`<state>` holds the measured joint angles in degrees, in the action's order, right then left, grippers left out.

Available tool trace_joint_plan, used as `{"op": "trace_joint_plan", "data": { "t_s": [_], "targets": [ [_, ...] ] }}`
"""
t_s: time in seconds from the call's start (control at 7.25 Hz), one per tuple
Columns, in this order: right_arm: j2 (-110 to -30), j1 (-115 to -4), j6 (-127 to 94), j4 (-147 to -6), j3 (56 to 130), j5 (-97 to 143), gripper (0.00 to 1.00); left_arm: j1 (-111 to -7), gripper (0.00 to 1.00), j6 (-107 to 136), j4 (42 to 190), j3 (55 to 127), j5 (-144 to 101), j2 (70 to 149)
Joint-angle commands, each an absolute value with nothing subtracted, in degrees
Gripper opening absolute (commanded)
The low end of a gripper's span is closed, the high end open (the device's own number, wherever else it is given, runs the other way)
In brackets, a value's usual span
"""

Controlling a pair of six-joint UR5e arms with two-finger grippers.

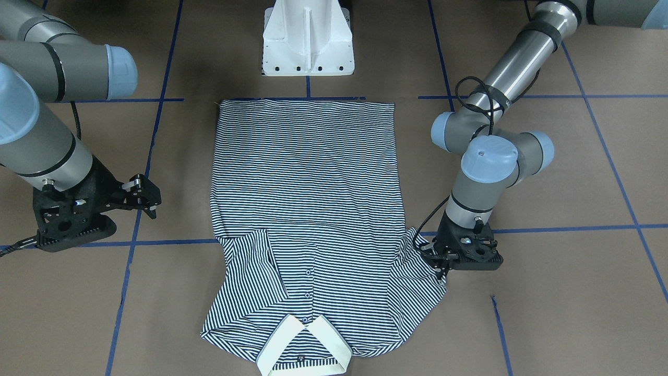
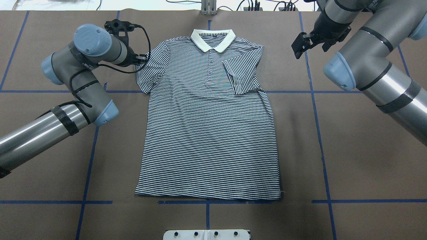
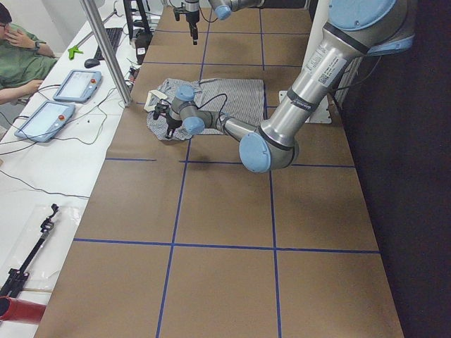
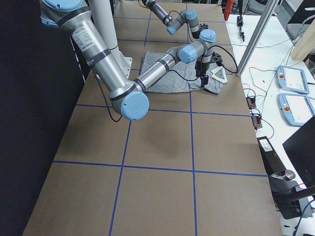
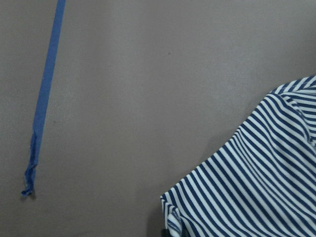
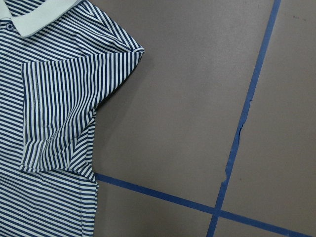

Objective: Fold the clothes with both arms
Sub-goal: 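Grasp the sleeve nearest the left gripper and fold it inward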

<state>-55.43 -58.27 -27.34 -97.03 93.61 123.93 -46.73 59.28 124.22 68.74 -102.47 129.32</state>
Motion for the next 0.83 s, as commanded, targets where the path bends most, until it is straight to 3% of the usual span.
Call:
{"op": "trace_joint_plan", "data": {
  "t_s": [0.0, 0.28, 0.55, 0.69],
  "targets": [
    [-55.7, -58.3, -27.4, -97.0, 93.7, 123.9, 1.00, -46.1, 0.00, 68.4, 120.1, 68.3, -103.8, 135.9],
    [-55.6, -58.3, -27.3, -97.0, 93.6, 123.9, 1.00, -43.3, 0.00, 74.2, 124.1, 54.3, -103.2, 146.3],
    [-55.7, -58.3, -27.3, -97.0, 93.7, 123.9, 1.00, -42.0, 0.00, 75.9, 125.7, 51.9, -100.8, 147.5],
    [-55.7, -58.3, -27.3, -97.0, 93.6, 123.9, 1.00, -42.0, 0.57, 75.6, 125.9, 52.0, -100.8, 147.5]
  ]
}}
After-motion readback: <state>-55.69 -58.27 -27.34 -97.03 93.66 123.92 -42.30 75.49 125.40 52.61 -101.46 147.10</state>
